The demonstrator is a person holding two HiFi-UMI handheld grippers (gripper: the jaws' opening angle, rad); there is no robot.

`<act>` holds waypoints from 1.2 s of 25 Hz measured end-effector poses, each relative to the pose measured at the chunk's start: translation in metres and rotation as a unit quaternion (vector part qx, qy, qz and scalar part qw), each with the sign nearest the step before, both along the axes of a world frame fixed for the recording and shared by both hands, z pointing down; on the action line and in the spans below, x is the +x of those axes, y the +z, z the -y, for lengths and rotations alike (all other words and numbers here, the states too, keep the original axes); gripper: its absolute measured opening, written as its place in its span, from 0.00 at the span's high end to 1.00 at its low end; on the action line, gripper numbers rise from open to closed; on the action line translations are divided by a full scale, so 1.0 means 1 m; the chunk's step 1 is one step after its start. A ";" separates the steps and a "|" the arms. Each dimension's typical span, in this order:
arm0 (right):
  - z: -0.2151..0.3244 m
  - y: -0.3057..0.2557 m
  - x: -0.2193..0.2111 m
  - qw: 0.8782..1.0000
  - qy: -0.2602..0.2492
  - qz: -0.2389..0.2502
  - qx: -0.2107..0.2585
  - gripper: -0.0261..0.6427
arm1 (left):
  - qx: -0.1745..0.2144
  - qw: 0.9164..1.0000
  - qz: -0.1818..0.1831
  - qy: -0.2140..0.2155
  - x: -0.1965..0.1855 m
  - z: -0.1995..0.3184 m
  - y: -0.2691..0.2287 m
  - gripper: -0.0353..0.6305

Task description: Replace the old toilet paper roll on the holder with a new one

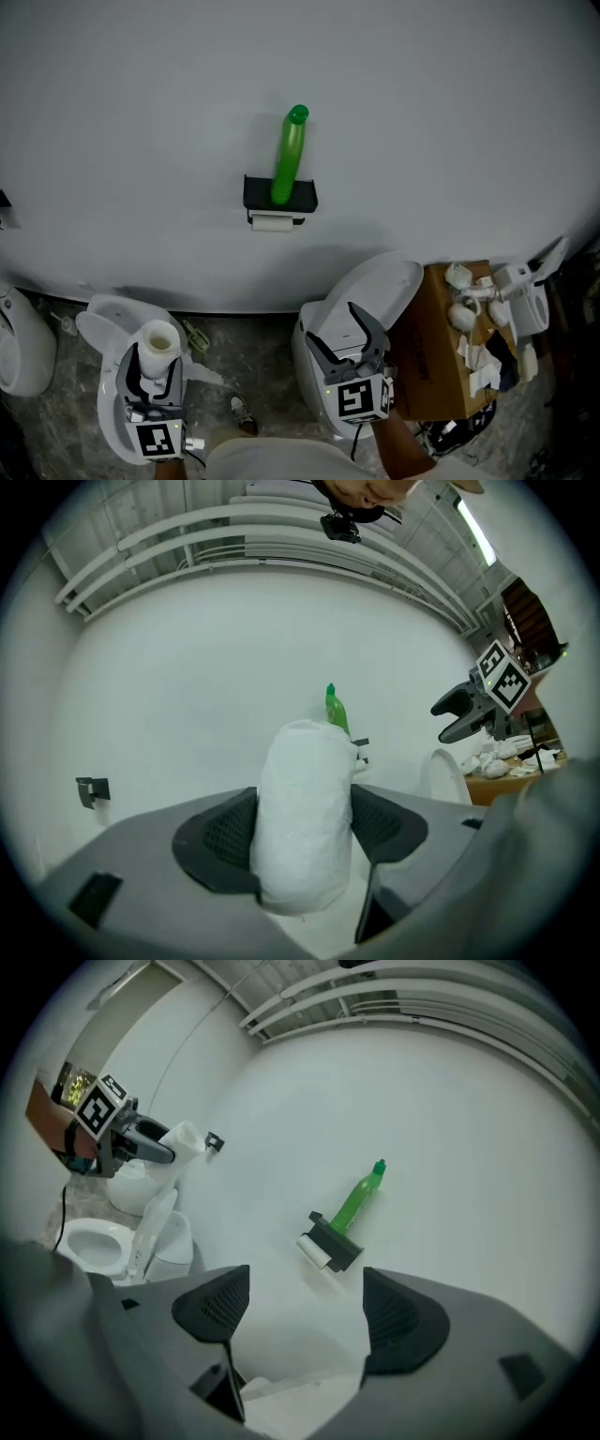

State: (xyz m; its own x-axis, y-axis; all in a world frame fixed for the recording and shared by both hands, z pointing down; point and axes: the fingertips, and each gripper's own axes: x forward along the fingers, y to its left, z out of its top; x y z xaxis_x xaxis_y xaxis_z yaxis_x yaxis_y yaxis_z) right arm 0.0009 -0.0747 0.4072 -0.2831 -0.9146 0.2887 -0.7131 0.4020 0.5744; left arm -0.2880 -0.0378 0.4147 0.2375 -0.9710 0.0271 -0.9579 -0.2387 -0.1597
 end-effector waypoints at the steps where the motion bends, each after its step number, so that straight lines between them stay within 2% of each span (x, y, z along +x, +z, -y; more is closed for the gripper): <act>1: 0.015 -0.001 -0.005 1.000 0.006 -0.013 0.002 0.44 | -0.001 1.000 -0.005 0.006 -0.004 0.014 0.002 0.49; 5: 0.063 0.003 -0.027 0.999 0.017 -0.044 -0.008 0.44 | -0.010 0.999 -0.008 0.030 -0.016 0.063 0.012 0.49; 10: 0.101 0.029 -0.045 0.996 -0.004 -0.081 -0.038 0.44 | -0.023 0.997 0.001 0.072 -0.004 0.100 0.022 0.49; 13: 0.124 0.040 -0.046 0.994 -0.008 -0.102 -0.037 0.44 | -0.025 0.997 0.001 0.078 0.003 0.113 0.016 0.49; 15: 0.145 0.047 -0.045 0.993 -0.006 -0.116 -0.032 0.44 | -0.019 0.997 0.015 0.079 0.004 0.123 0.016 0.49; 20: 0.186 0.070 -0.046 0.987 -0.016 -0.156 -0.037 0.44 | -0.014 0.998 0.008 0.054 0.008 0.138 -0.001 0.49; 22: 0.200 0.072 -0.047 0.986 -0.021 -0.163 -0.031 0.44 | -0.006 0.998 0.022 0.056 0.012 0.141 -0.010 0.49; 26: 0.225 0.074 -0.051 0.984 -0.028 -0.175 -0.023 0.44 | 0.001 0.999 0.003 0.033 0.011 0.145 -0.024 0.49; 30: 0.241 0.077 -0.057 0.981 -0.043 -0.187 -0.015 0.44 | 0.003 1.000 0.008 0.015 0.008 0.143 -0.025 0.49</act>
State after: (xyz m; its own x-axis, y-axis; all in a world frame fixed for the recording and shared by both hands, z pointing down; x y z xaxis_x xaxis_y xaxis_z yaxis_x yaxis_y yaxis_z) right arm -0.0564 -0.3155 0.4843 -0.2287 -0.8815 0.4130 -0.4179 0.4721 0.7762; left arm -0.2798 -0.1808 0.3901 0.2655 -0.9638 0.0250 -0.9476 -0.2656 -0.1775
